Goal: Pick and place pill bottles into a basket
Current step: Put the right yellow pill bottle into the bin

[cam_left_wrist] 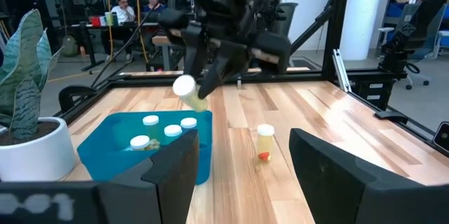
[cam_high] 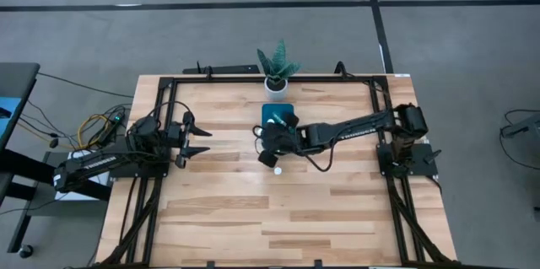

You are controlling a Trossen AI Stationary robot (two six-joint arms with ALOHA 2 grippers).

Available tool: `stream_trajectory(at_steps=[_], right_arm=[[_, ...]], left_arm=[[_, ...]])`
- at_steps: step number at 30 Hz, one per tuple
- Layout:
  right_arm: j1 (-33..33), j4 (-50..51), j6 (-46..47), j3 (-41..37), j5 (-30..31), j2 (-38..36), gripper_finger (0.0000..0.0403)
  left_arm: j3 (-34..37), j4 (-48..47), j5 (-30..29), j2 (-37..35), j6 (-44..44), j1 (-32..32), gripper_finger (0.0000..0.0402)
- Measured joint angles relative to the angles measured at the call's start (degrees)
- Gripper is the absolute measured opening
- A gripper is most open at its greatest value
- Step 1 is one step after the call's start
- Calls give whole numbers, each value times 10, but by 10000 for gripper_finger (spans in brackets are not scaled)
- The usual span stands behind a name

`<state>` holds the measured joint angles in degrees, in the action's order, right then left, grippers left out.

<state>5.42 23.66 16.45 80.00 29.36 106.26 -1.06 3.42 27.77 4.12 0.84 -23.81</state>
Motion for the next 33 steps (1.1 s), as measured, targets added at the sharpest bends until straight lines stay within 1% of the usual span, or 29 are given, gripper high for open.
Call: stream_trajectory(at_steps=[8,16,22,30,33], right_arm=[[6,-92,69,-71,67,0,98],[16,-164,92,-112,68,0,98],[17,-169,102,-130,82,0,98],[27,-201,101,-157,82,0,98],[30,-215,83,-164,80,8,98]], left_arm=[[0,0,0,0,0,0,213],[0,0,0,0,0,0,213],[0,0,0,0,0,0,213],[0,0,0,0,0,0,213],[0,0,0,0,0,0,213]])
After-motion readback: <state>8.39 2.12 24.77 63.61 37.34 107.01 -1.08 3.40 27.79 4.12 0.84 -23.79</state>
